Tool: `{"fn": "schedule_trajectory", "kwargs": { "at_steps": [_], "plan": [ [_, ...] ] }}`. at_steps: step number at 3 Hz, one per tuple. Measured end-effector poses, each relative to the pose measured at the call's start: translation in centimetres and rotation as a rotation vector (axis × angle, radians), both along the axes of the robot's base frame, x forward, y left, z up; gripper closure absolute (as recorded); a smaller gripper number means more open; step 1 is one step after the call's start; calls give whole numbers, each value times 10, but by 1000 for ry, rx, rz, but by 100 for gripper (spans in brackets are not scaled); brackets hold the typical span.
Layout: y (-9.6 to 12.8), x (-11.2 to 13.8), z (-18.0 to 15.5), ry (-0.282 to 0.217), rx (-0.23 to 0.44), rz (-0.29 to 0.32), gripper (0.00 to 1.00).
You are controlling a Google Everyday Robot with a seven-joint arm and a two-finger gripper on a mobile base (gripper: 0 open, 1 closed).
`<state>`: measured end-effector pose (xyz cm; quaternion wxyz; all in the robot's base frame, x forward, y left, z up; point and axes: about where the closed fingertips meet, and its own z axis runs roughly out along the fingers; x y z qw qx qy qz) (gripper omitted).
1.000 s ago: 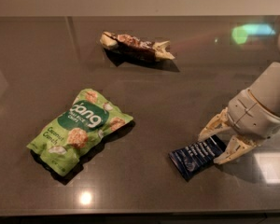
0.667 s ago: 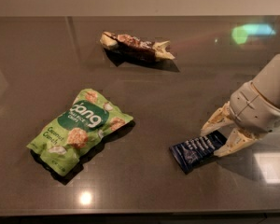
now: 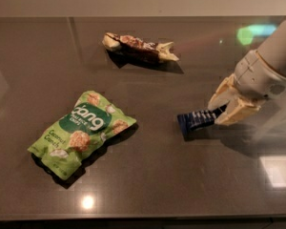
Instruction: Move rxbar blueberry near brown chip bag
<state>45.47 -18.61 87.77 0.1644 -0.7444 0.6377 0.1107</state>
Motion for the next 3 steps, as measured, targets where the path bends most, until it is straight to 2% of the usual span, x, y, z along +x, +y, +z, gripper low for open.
{"fn": "schedule_trajectory", "kwargs": {
  "at_steps": [1, 2, 3],
  "plan": [
    [0, 46, 13, -5, 54, -151, 100],
    [4, 89, 18, -19, 127, -276, 100],
    [14, 122, 21, -57, 203, -329, 100]
  ]
}}
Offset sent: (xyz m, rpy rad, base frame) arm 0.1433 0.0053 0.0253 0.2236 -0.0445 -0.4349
